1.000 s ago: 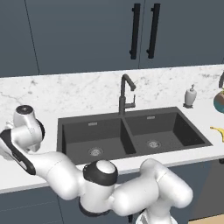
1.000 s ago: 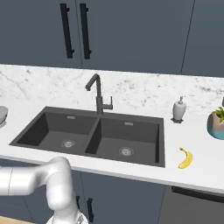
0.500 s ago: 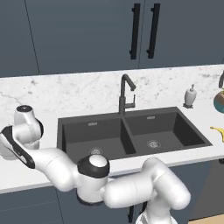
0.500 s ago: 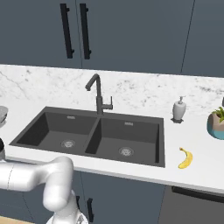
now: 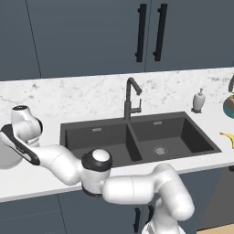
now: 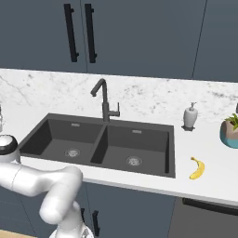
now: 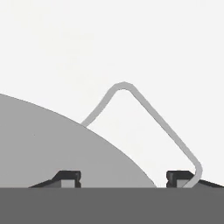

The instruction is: Put the colander in the sink, put the banana in the colander, and turn on the sink faucet and pour water over the colander.

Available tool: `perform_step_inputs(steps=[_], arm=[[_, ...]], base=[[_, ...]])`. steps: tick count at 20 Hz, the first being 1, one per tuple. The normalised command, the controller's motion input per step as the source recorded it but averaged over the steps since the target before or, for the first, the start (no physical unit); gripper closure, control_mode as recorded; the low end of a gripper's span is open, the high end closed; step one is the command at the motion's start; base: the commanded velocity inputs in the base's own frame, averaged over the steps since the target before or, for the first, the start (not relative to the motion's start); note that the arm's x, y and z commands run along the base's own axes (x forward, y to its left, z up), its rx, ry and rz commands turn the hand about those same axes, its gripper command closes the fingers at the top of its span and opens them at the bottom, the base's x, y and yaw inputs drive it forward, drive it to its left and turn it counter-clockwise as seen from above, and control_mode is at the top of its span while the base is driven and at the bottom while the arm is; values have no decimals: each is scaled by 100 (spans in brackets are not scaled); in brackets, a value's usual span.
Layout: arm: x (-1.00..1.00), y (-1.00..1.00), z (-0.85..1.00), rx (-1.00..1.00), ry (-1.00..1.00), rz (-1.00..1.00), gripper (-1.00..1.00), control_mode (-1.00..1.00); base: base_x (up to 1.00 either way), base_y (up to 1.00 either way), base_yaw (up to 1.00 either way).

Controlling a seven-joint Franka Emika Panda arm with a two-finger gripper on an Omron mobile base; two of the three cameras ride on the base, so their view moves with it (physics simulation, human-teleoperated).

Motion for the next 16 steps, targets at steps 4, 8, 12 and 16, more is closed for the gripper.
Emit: perform_step_inputs(steps=[4, 8, 12, 16], arm=[[-13, 0, -43, -1, 0, -5, 100, -100], [-21, -24, -21, 0, 0, -18, 100, -100], [-14, -63, -4, 9, -3, -53, 100, -100], [-1, -79, 0, 19, -10, -54, 100, -100]], base=[[0, 0, 0], [0, 0, 0], [0, 0, 0], [0, 0, 0]])
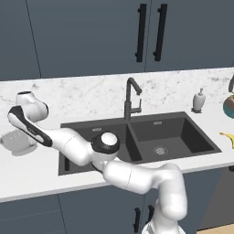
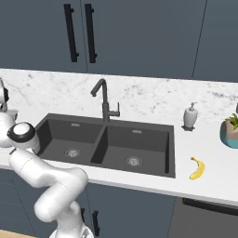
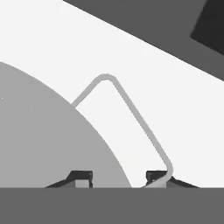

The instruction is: Put the colander in the sink, put the banana in the colander, and turn on the sink faucet and pour water over the colander.

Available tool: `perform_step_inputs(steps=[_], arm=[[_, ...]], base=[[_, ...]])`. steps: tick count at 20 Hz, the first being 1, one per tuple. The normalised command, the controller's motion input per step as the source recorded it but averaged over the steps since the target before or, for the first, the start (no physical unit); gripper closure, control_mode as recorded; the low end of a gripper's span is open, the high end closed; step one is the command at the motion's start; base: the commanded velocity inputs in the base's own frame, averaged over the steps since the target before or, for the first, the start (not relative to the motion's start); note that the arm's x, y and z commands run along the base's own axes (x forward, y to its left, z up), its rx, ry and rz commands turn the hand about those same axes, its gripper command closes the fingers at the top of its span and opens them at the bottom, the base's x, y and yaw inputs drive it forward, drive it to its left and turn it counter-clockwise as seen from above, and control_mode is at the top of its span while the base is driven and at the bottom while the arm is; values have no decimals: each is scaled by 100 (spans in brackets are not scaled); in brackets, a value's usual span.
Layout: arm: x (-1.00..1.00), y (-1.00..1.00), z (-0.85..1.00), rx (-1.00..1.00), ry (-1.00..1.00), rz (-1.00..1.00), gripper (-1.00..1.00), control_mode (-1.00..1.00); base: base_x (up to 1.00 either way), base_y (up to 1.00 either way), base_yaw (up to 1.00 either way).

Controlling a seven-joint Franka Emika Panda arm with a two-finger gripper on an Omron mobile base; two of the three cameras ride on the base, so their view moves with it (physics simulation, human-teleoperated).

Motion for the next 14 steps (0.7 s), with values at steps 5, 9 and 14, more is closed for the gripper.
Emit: perform_step_inputs(steps=[5, 9, 14], arm=[[-6, -99, -4, 12, -11, -44, 100, -100], [-29, -100, -74, 6, -16, -34, 100, -100], [-37, -100, -100, 7, -22, -33, 100, -100]], base=[[0, 0, 0], [0, 0, 0], [0, 0, 0]])
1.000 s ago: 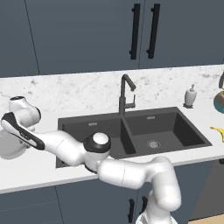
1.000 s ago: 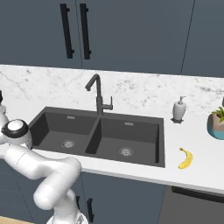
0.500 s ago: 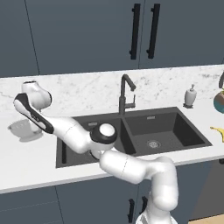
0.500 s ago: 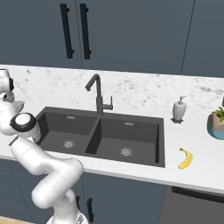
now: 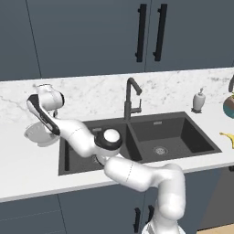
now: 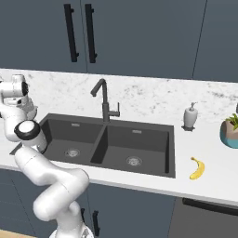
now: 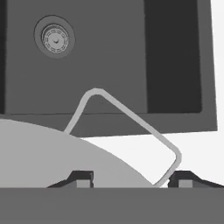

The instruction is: Put the colander in the sink, put the banana in the colander, and turn on the sink faucet and pour water over the colander.

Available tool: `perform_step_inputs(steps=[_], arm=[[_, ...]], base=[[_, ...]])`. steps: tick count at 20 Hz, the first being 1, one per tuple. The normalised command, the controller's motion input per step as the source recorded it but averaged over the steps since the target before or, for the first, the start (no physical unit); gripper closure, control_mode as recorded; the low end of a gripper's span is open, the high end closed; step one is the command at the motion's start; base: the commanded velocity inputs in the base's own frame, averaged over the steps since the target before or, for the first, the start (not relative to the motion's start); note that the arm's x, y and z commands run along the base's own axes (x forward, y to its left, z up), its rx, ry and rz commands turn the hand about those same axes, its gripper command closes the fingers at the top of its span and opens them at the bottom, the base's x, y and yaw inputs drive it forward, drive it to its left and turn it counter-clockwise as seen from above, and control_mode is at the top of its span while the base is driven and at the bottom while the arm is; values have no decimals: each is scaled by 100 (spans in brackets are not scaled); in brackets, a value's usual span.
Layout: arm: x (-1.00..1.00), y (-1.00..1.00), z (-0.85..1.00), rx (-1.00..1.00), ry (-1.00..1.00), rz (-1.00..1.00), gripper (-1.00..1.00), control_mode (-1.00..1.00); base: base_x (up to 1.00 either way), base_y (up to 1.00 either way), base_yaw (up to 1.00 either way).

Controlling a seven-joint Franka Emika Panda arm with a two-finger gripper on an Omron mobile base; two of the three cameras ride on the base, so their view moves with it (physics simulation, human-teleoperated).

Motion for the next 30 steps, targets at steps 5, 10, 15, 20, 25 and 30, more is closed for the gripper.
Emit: perform_step_inputs(steps=[5, 10, 15, 20, 25, 30], arm=[[-38, -100, -100, 13, -27, -34, 100, -100], [-19, -88, -93, 30, -41, -40, 100, -100], [-24, -49, -73, 25, -72, -39, 100, -100], [-33, -35, -27, 16, -74, -37, 100, -100], [-33, -38, 16, 12, -51, -40, 100, -100], [-17, -69, 15, 6, -17, -49, 100, -100]], base=[[0, 0, 0], [0, 0, 0], [0, 0, 0], [0, 0, 0], [0, 0, 0], [0, 0, 0]])
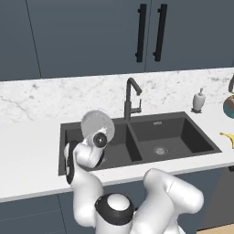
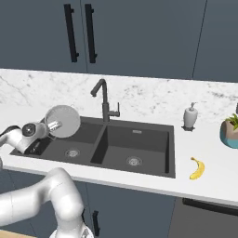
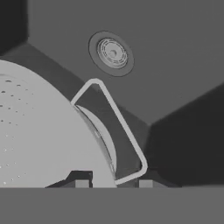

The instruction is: Put the colander in the sink, put the banana in the colander, and turn on the sink faucet and pour water over the colander.

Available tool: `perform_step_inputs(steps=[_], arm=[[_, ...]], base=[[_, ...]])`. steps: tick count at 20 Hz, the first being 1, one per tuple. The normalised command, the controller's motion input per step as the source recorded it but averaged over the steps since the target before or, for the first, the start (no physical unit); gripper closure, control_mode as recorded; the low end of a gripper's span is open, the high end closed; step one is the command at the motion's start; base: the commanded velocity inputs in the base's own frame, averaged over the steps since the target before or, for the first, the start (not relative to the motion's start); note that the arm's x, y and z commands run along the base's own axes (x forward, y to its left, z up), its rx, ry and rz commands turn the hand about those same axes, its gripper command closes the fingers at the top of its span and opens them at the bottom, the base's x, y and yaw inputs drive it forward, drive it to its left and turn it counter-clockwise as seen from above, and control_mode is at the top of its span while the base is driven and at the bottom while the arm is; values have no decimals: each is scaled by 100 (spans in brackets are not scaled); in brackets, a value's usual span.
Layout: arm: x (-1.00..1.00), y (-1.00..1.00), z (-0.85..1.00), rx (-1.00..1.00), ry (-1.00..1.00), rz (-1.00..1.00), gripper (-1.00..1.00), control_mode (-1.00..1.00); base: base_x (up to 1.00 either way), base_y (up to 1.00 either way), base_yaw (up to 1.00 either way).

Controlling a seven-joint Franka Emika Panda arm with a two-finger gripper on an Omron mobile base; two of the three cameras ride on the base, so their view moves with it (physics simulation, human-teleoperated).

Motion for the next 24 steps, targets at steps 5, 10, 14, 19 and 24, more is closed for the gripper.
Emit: perform_step_inputs(steps=[5, 10, 14, 19, 24], arm=[[-25, -89, 11, 11, 10, -43, 100, -100], [-10, -28, 28, 4, 31, -7, 100, -100], [0, 11, 28, -1, 36, 3, 100, -100], [1, 54, 7, -8, 18, 5, 100, -100], [12, 95, 0, -18, 11, 1, 100, -100]], base=[[0, 0, 0], [0, 0, 0], [0, 0, 0], [0, 0, 0], [0, 0, 0]])
